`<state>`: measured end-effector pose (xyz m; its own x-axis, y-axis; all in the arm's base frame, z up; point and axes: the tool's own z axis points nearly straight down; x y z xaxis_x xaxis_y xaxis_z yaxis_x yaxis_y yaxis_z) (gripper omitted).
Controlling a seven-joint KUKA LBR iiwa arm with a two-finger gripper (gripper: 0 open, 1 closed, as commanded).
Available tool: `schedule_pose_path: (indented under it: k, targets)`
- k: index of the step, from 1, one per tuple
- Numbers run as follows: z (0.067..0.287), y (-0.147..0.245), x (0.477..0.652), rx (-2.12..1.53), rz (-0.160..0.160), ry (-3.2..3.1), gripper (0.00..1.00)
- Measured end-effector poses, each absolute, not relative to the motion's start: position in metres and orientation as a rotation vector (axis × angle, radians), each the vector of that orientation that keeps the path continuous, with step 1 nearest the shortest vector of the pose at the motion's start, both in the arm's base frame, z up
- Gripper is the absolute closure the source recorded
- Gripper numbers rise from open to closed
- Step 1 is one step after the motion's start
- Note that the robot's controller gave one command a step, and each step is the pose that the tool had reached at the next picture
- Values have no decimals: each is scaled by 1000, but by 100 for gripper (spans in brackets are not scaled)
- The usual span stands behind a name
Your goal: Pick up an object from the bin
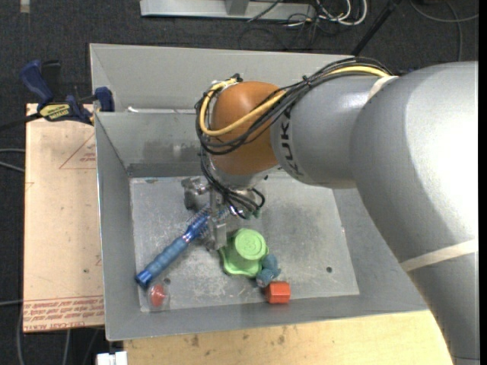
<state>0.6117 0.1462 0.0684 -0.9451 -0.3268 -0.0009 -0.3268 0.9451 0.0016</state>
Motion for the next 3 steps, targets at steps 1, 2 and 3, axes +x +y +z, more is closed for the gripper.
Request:
schedule_pose_path:
  k: [1,2,3]
  targets:
    - [69,144,612,-521,-2,3098,100]
    - [216,177,592,-608,3,3072,100]
    - [211,176,591,-606,3,3079,0]
